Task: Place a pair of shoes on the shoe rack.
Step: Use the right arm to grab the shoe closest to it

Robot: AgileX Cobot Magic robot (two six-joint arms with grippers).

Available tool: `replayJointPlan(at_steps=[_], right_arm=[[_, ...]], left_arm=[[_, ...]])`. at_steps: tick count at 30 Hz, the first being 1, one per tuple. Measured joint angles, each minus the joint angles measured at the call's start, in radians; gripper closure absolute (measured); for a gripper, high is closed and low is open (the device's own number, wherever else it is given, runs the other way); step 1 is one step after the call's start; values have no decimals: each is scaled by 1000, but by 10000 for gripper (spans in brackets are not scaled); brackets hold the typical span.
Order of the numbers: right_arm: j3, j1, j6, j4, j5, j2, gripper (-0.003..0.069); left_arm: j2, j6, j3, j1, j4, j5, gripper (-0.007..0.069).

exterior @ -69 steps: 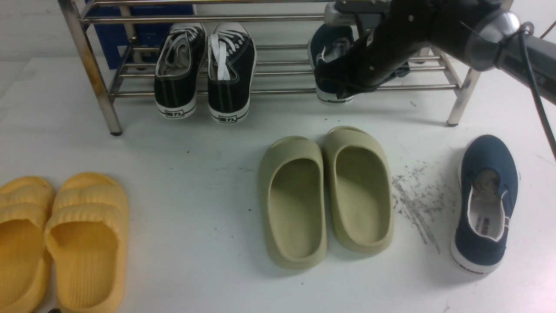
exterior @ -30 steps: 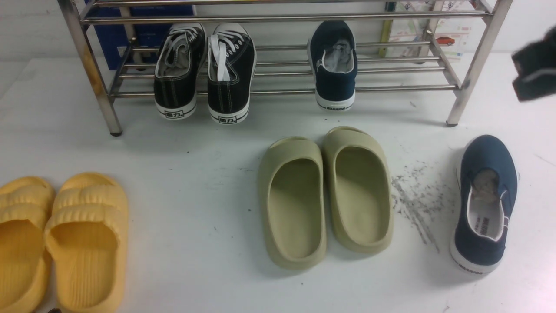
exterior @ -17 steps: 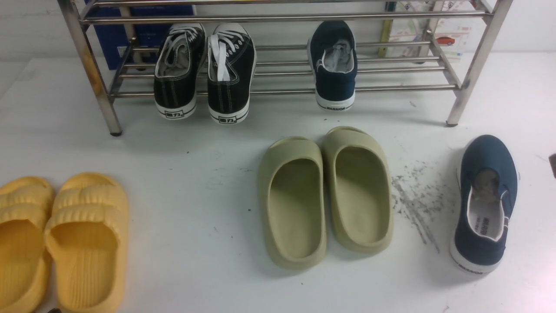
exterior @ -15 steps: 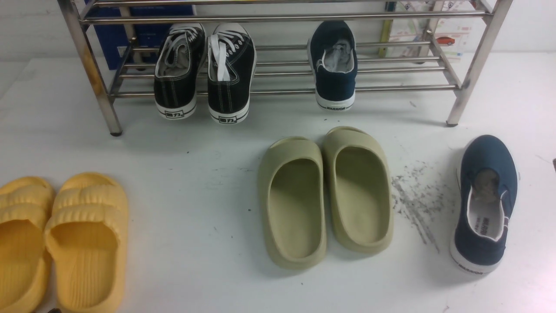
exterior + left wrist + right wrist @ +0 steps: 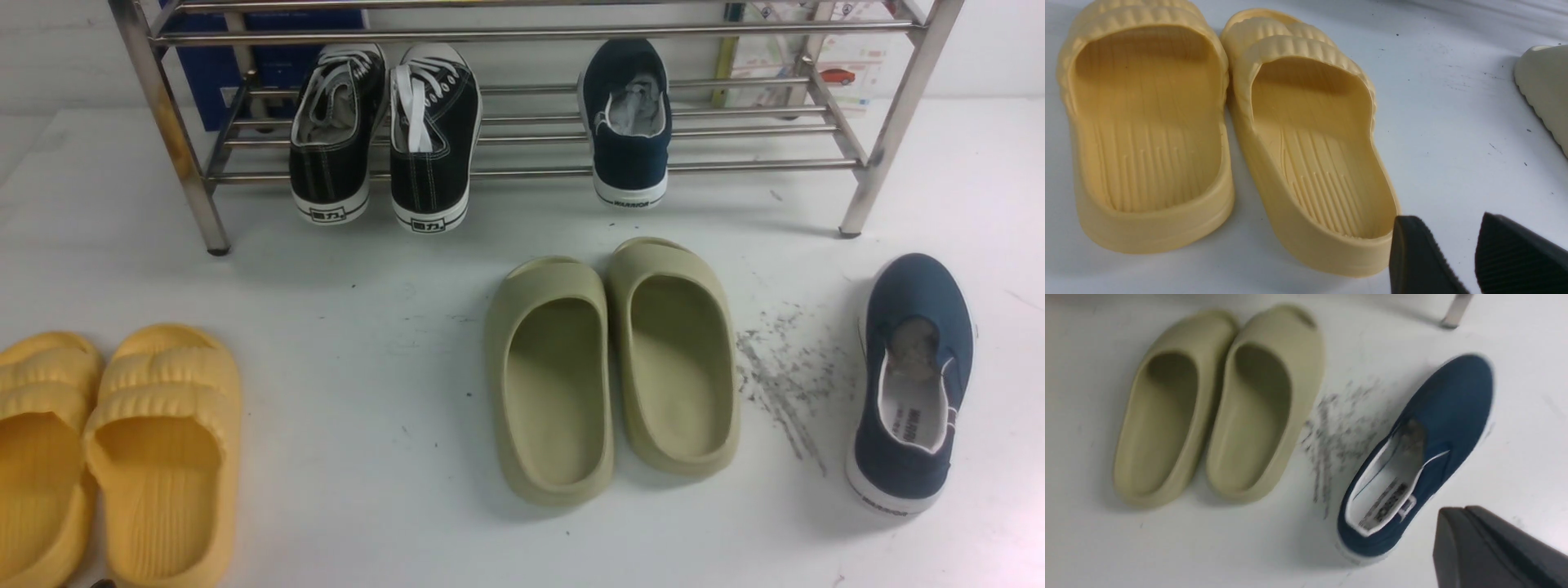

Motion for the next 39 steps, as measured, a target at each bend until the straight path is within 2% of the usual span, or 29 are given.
replayJointPlan(at_steps=[3,4,8,17,34,39], right_arm=[[87,-72,-5,-3,-118,-116,629],[188,-116,-5,-11,-198,-205,625],[443,-170,-5,-60,-354,-419,620],[955,-193,-5,-101,-524,-763,611],[993,-203,-1,-73,-542,-765,599],[865,-203,-5,-63,-471,-734,589]], left_arm=[[0,0,0,0,0,0,386],[0,0,0,0,0,0,386],[0,0,0,0,0,0,386],[0,0,0,0,0,0,386],[0,0,0,0,8,0,386],[0,0,0,0,9,0,386]])
